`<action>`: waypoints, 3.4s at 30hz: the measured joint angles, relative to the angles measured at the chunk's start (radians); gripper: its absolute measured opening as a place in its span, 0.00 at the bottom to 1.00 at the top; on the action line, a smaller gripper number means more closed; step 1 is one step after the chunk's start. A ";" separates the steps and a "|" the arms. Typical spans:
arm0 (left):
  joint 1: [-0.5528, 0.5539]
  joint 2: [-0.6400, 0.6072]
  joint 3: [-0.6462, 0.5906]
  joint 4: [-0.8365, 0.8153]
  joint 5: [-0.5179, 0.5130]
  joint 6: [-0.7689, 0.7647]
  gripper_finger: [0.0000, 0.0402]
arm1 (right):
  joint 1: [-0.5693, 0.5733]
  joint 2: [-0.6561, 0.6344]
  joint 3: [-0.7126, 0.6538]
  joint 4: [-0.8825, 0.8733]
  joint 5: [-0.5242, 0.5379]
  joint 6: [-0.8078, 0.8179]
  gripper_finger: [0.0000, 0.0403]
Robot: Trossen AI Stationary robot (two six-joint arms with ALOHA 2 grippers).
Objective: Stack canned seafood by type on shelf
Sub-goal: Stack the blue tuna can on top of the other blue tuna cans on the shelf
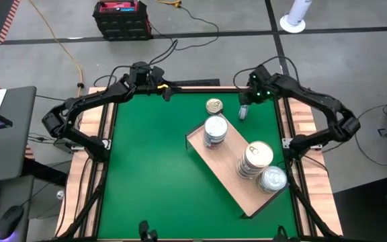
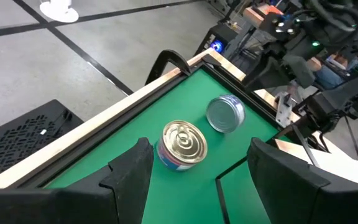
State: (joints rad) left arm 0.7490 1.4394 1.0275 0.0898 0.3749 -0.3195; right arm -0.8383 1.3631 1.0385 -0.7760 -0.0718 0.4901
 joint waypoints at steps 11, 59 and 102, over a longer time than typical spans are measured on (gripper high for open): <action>0.000 0.000 0.000 -0.004 0.081 -0.036 0.62 | 0.052 0.183 0.013 -0.003 0.073 0.096 0.90; -0.183 0.215 0.466 -0.004 0.123 -0.147 0.62 | 0.472 -0.022 0.722 -0.283 0.037 -1.109 0.48; -0.599 0.038 0.465 -0.257 -0.336 -0.237 0.62 | 1.125 0.114 0.755 -0.260 0.685 -1.226 0.46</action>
State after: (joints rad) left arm 0.1501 1.4776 1.4929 -0.1668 0.0394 -0.5566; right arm 0.2871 1.4773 1.7939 -1.0358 0.6136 -0.7359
